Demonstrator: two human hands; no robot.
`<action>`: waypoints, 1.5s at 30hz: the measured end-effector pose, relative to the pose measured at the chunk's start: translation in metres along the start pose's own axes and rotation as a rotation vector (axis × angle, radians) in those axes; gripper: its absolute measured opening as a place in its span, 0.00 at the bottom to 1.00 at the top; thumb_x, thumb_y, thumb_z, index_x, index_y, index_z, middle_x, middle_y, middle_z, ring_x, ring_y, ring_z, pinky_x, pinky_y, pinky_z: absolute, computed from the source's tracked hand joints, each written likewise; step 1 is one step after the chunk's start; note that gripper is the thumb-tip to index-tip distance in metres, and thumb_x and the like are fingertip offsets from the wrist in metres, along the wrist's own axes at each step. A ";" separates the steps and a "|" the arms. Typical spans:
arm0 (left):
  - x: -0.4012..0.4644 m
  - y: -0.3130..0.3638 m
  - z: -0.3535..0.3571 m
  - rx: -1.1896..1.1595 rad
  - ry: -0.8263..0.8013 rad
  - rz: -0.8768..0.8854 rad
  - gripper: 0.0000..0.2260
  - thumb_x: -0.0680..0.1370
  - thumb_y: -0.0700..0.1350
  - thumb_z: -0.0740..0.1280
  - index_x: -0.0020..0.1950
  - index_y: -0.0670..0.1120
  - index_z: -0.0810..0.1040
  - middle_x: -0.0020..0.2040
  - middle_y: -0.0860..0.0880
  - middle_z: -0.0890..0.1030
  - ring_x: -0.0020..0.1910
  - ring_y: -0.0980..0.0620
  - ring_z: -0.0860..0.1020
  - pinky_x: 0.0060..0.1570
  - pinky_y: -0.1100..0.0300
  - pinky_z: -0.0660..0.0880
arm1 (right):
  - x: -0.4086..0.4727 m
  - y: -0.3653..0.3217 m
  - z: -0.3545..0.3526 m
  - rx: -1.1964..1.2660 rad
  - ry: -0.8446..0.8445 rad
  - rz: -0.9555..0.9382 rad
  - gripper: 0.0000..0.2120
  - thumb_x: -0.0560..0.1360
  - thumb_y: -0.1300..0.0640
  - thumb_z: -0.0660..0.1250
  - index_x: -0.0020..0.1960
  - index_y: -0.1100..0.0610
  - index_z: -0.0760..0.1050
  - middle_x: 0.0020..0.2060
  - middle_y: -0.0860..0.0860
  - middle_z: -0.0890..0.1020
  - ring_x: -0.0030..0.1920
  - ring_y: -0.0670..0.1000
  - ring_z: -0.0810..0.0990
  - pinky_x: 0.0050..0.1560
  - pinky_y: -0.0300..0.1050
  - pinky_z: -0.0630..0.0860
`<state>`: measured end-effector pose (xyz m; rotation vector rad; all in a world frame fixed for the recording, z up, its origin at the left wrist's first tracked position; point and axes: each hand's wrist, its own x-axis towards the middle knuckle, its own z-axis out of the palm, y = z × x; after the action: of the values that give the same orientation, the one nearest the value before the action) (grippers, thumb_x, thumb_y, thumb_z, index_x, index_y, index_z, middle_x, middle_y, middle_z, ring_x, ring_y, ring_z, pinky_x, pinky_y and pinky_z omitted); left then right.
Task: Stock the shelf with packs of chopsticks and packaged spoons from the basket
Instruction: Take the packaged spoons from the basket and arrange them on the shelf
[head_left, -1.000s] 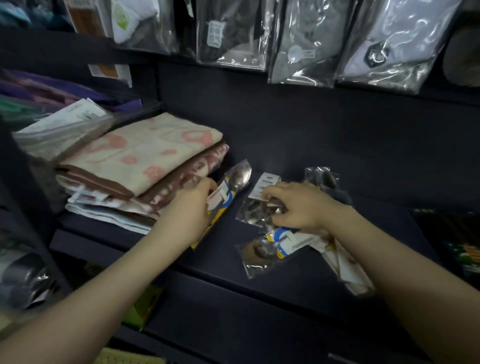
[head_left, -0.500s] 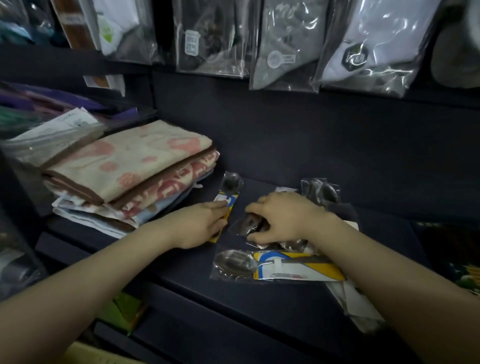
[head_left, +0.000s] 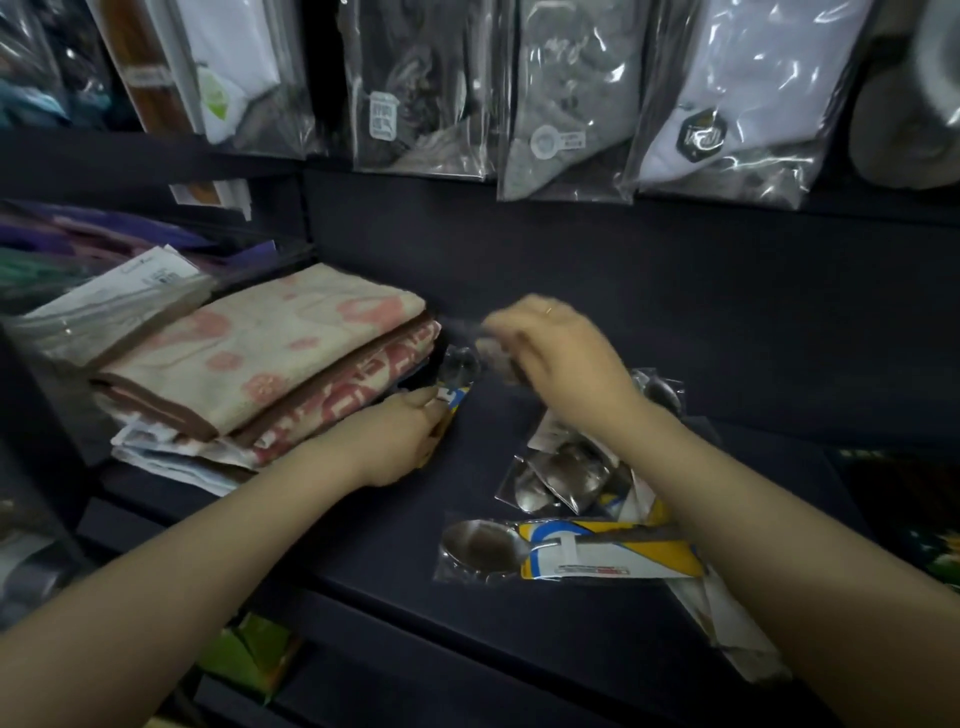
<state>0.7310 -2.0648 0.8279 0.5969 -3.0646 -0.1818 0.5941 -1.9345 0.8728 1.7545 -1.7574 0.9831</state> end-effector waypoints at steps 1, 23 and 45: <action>-0.003 -0.003 0.001 0.018 0.000 0.002 0.18 0.76 0.43 0.60 0.66 0.41 0.68 0.67 0.43 0.69 0.64 0.42 0.70 0.64 0.53 0.66 | 0.010 -0.002 -0.003 0.114 0.084 0.130 0.14 0.75 0.58 0.58 0.53 0.61 0.80 0.45 0.57 0.83 0.45 0.53 0.79 0.46 0.42 0.72; -0.018 -0.007 0.005 0.043 0.019 0.075 0.26 0.74 0.62 0.60 0.70 0.56 0.63 0.73 0.53 0.62 0.68 0.52 0.68 0.62 0.58 0.69 | 0.019 0.021 0.014 -0.168 -0.913 0.373 0.16 0.73 0.64 0.65 0.60 0.54 0.73 0.54 0.51 0.80 0.51 0.48 0.79 0.53 0.45 0.77; -0.021 0.018 -0.017 -0.765 0.206 0.321 0.17 0.74 0.55 0.60 0.63 0.58 0.65 0.56 0.62 0.72 0.54 0.74 0.71 0.54 0.78 0.66 | 0.040 0.011 -0.016 1.618 -0.287 0.559 0.07 0.69 0.61 0.57 0.34 0.57 0.70 0.24 0.48 0.71 0.29 0.49 0.73 0.42 0.41 0.72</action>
<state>0.7446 -2.0426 0.8466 0.0688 -2.5352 -1.1165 0.5777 -1.9492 0.9116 2.1844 -1.6157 3.1035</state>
